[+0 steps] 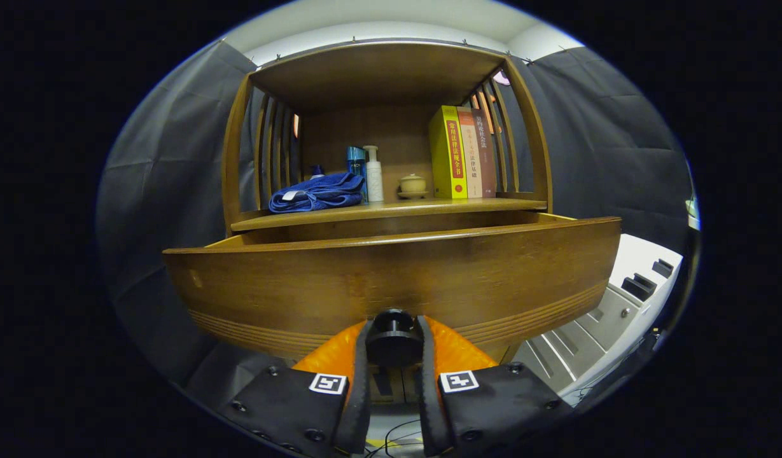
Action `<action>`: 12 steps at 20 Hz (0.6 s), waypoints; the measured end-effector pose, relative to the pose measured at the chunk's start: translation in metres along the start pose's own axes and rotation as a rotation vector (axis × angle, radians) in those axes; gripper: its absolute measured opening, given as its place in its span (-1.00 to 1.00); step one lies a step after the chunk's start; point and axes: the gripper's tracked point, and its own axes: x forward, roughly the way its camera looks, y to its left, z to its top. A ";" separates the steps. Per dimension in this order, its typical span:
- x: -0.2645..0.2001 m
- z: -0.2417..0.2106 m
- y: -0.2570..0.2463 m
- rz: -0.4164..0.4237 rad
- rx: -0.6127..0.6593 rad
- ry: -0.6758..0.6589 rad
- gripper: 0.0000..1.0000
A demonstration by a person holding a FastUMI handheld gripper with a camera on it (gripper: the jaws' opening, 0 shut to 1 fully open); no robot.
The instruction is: Pull open the drawer, take out the items inside it, and place them on the countertop above the cabinet.
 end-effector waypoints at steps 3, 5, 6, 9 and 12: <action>-0.007 -0.005 -0.001 0.000 -0.012 0.010 -0.20; -0.009 -0.009 -0.001 0.002 0.003 0.014 -0.20; -0.009 -0.010 -0.001 0.002 0.009 0.016 -0.20; -0.011 -0.012 -0.002 0.002 0.006 0.016 -0.20; -0.009 -0.012 -0.001 0.001 -0.012 -0.003 -0.20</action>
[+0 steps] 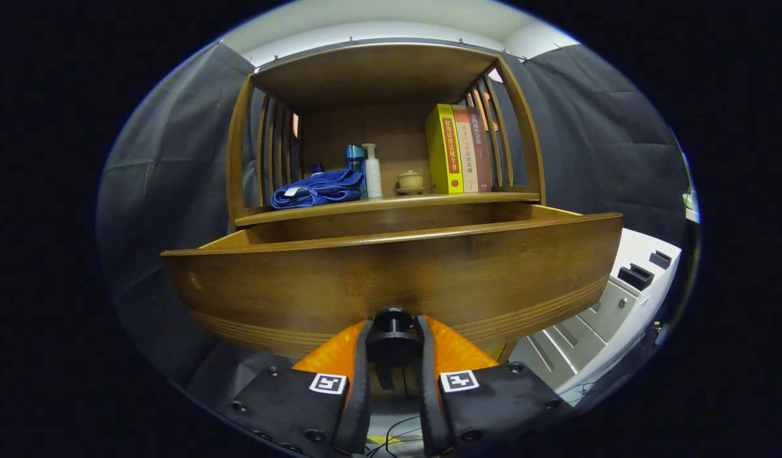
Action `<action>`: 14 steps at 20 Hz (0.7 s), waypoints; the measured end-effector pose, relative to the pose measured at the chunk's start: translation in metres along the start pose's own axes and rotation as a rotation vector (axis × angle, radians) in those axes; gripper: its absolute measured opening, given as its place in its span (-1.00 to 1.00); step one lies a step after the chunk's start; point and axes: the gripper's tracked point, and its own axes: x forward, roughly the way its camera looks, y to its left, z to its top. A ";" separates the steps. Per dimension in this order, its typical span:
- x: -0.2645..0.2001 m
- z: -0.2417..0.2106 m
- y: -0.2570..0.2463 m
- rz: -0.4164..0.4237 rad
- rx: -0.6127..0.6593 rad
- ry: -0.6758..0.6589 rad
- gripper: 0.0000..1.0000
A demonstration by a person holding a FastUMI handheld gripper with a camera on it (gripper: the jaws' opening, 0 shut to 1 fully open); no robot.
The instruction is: Pull open the drawer, take out the items inside it, and place them on the countertop above the cabinet.
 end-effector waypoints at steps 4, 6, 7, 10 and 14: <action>-0.001 -0.002 0.006 0.024 -0.005 0.006 0.14; -0.006 -0.007 0.014 0.055 -0.008 0.030 0.34; -0.015 -0.007 0.014 0.062 -0.015 0.036 0.44; -0.040 0.026 0.012 0.067 -0.023 -0.015 0.75; -0.031 0.134 0.021 0.120 -0.008 -0.102 0.70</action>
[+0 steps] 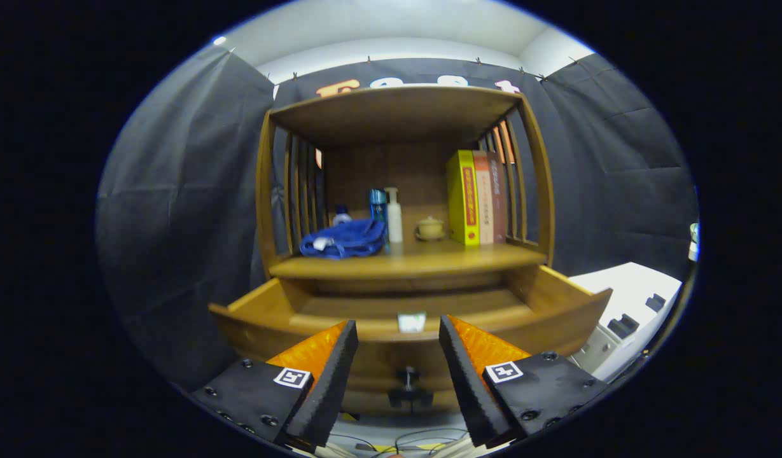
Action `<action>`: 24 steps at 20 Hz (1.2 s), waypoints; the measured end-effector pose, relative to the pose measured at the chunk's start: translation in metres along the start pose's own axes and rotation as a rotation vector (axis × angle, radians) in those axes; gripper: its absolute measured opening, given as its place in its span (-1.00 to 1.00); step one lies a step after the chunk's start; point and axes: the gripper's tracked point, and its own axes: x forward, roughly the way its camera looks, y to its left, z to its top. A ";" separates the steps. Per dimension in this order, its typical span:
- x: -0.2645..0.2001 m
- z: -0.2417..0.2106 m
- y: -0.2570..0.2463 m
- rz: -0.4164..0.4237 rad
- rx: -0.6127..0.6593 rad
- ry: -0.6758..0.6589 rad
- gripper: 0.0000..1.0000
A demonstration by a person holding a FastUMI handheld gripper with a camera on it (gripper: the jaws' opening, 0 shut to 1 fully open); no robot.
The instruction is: Pull open the drawer, take out the items inside it, and place them on the countertop above the cabinet.
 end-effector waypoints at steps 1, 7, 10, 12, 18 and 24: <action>0.015 0.022 0.001 0.013 -0.007 0.010 0.70; 0.113 0.001 -0.010 0.018 -0.102 0.391 0.74; 0.139 -0.048 -0.015 0.010 -0.056 0.620 0.75; 0.148 -0.077 -0.020 -0.010 -0.051 0.729 0.75; 0.150 -0.129 -0.039 -0.083 -0.044 0.965 0.75; 0.150 -0.147 -0.042 -0.094 -0.025 1.075 0.63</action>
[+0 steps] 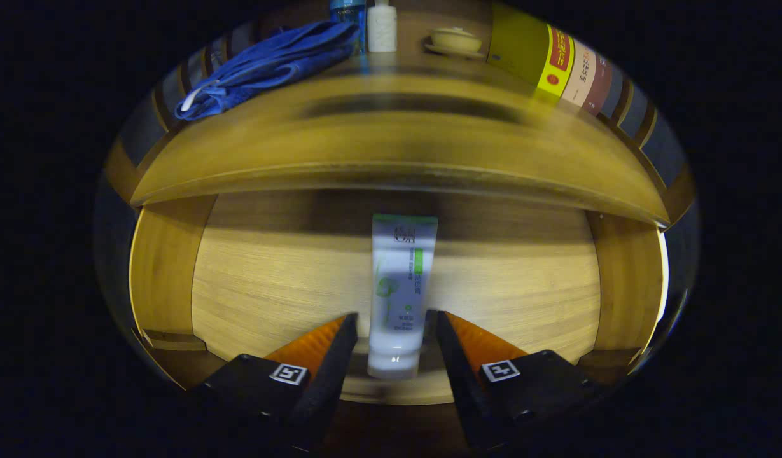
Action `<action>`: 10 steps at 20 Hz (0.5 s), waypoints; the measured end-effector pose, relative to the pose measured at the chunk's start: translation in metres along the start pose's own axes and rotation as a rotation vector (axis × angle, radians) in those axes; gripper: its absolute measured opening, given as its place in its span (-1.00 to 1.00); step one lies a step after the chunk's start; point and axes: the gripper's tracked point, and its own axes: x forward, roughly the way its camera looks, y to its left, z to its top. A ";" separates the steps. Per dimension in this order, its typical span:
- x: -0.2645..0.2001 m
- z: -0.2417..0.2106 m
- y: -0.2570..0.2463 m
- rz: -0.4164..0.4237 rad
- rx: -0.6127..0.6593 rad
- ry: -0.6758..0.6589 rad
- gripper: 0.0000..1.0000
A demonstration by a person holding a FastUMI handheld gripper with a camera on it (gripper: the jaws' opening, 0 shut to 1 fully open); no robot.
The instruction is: Pull open the drawer, take out the items inside it, and place them on the countertop above the cabinet.
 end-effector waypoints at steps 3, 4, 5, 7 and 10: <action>-0.006 0.007 0.001 0.002 0.001 0.009 0.24; -0.009 0.013 0.001 0.004 0.000 -0.012 0.06; -0.014 0.019 0.001 0.008 -0.005 -0.035 -0.01; -0.029 0.035 0.001 0.018 -0.001 -0.085 -0.12; -0.062 0.051 0.001 0.052 0.012 -0.081 -0.12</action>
